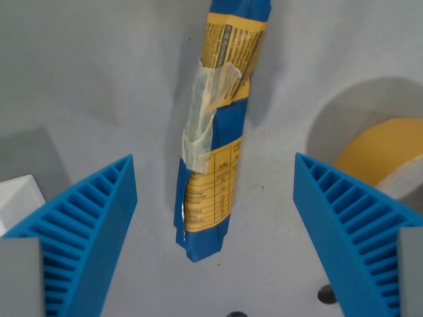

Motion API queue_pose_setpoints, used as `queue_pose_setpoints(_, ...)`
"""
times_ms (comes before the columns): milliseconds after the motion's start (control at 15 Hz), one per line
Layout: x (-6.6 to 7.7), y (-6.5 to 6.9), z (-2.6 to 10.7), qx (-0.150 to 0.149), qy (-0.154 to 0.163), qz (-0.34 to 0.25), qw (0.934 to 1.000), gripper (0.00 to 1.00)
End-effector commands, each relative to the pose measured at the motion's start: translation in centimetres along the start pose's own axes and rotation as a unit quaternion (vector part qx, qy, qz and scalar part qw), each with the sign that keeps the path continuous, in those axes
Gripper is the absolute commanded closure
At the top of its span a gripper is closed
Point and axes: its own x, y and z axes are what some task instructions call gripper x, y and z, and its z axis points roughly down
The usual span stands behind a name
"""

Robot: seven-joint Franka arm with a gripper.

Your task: Pick up the blue bag

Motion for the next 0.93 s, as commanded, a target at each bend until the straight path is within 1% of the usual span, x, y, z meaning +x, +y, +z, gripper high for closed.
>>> queue_pose_setpoints(67, -0.26, -0.24, 1.94, 0.026, 0.051, 0.007, 0.9983, 1.0)
queue_pose_setpoints(933, -0.26, -0.24, 1.94, 0.026, 0.051, 0.007, 0.9983, 1.0)
